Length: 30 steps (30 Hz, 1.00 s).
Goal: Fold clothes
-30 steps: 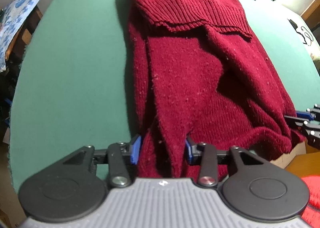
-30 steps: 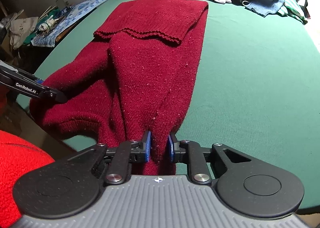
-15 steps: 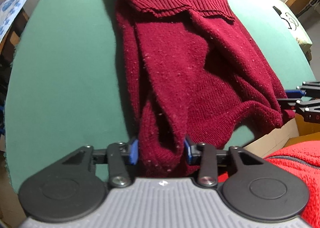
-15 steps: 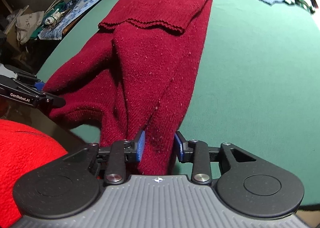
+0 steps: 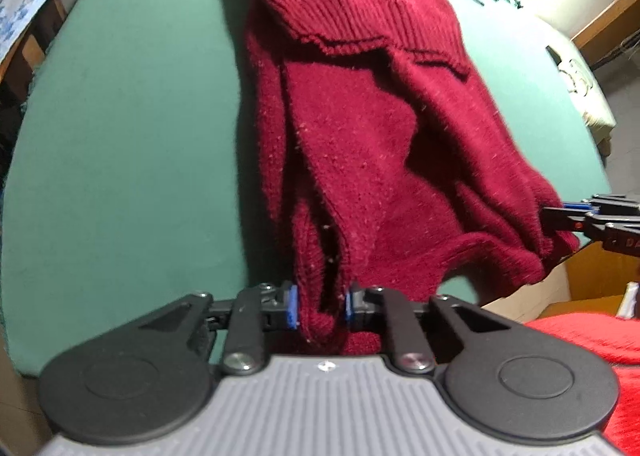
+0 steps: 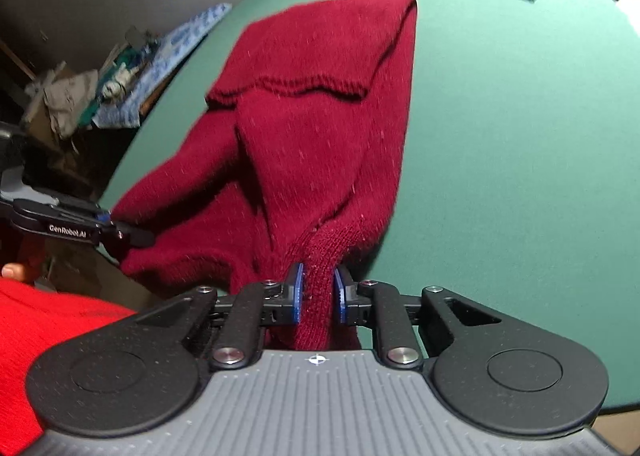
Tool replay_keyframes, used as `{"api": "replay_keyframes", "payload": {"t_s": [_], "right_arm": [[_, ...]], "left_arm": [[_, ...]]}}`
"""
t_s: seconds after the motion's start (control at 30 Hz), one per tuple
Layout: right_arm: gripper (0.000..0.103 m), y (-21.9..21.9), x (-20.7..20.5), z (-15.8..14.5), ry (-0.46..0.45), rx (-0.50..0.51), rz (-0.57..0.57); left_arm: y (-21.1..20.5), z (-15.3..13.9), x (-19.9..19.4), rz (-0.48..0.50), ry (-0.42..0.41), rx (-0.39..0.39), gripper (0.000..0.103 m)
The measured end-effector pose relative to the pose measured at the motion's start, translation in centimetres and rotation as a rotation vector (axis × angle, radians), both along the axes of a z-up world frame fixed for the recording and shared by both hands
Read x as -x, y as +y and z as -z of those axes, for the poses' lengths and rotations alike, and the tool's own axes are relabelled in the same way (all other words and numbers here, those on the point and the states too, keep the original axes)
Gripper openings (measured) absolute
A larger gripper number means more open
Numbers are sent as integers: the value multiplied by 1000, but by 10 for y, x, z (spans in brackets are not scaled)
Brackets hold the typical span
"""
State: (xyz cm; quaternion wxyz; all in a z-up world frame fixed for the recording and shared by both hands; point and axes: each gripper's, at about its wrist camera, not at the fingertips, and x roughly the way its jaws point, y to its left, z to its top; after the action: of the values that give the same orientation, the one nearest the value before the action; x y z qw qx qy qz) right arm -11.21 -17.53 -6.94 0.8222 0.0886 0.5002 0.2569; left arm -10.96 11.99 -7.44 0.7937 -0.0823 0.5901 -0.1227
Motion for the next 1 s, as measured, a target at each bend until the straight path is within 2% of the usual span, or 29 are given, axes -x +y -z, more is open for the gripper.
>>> {"api": "replay_keyframes", "payload": {"t_s": [0.37,0.67,0.87,1.0], "right_arm": [[14,3,-9,-27,-107,-14,17],[12,3,-26,-38,-159,-57,72],[10,1,-43,-44,-197,-124,132],[10,3,-52,-47,-220,-117,144]], "left_arm": [[10,-42,-10,-50,-134,35,15],[13,-56,-26,-86,-203,51,15],[14,-68,-40,-116,-267,57,15],[16,-70,-51,-122,-274,60,15]]}}
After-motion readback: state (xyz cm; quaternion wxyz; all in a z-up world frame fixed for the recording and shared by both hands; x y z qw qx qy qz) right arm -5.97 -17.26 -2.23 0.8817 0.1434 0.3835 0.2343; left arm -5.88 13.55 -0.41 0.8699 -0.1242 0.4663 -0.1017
